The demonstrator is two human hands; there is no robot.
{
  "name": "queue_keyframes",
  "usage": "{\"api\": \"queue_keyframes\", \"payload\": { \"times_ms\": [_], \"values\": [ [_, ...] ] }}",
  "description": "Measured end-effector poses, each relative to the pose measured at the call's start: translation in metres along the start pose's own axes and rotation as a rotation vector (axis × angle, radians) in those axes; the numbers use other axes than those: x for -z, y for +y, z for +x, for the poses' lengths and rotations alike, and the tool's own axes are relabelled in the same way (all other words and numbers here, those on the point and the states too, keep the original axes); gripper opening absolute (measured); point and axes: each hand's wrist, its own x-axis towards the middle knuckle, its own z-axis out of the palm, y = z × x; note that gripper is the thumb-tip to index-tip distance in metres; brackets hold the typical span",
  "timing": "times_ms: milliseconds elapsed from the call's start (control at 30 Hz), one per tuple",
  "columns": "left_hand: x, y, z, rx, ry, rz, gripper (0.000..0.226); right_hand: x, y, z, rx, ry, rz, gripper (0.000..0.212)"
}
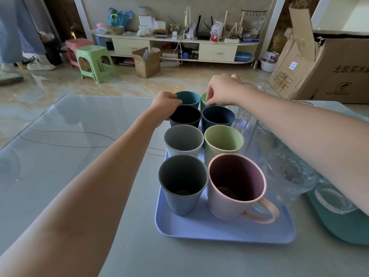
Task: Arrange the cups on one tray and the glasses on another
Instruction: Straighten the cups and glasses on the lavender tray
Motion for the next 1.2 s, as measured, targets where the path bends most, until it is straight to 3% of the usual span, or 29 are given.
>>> {"api": "queue_keyframes", "payload": {
  "times_ms": [500,733,833,1000,1200],
  "values": [
    [-0.005,0.002,0.001,0.012,0.007,0.035,0.027,0.0,0.004,-0.005,-0.014,-0.015,0.038,0.013],
    [-0.001,0.001,-0.002,0.049,0.029,-0.056,0.051,0.012,0.016,-0.012,-0.032,0.017,0.114,0.011],
    [0.004,0.0,-0.006,0.053,0.043,-0.071,0.049,0.022,0.025,-0.024,-0.039,0.076,0.21,0.012],
    [0.026,-0.014,-0.021,0.112,0.048,0.001,0.037,0.04,0.056,-0.083,-0.086,0.395,0.455,0.017],
    [0.04,-0.025,-0.057,0.2,-0.089,0.197,0.027,0.027,0.095,-0.152,-0.255,0.36,0.53,0.016]
  ]
}}
